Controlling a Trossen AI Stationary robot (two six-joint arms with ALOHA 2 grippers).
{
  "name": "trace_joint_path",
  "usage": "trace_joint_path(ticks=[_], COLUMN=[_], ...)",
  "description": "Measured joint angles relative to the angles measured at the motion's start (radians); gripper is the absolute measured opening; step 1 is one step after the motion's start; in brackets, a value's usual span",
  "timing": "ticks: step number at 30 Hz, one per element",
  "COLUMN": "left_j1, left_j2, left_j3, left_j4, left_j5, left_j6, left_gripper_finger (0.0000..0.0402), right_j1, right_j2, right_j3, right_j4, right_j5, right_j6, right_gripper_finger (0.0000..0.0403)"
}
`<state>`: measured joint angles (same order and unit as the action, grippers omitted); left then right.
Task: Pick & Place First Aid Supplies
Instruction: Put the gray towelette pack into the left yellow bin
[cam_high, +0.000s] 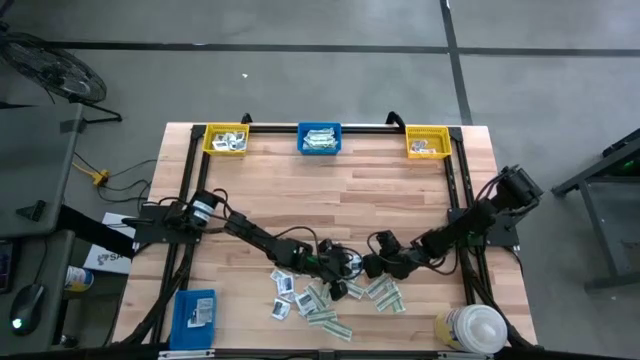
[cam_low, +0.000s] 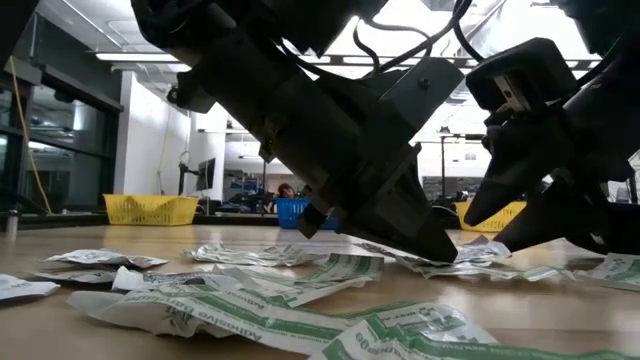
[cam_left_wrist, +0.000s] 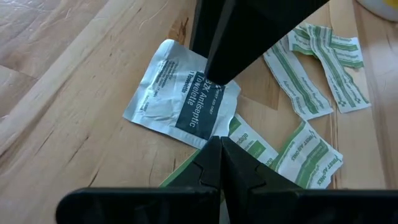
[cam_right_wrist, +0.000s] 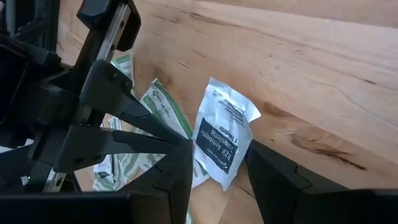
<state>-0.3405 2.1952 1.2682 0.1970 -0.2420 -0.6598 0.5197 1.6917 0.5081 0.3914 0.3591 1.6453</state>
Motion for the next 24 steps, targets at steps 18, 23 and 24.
trace_joint_path(ticks=[18,23,24], left_j1=[0.0,0.0,0.0], left_j2=[0.0,-0.007,-0.014], left_j3=[-0.002,-0.003,-0.003], left_j4=[0.002,0.0,-0.005], left_j5=[0.005,0.005,0.007], left_j6=[0.0,0.0,0.001], left_gripper_finger=[0.0,0.001,0.0014], right_j1=[-0.035,-0.035,-0.035], right_j2=[0.003,0.003,0.002], right_j3=[-0.001,-0.002,-0.002], right_j4=[-0.005,-0.01,-0.01], right_j5=[-0.025,-0.019,-0.019], right_j6=[-0.075,-0.097,-0.111], right_gripper_finger=[0.001,0.0003,0.0002])
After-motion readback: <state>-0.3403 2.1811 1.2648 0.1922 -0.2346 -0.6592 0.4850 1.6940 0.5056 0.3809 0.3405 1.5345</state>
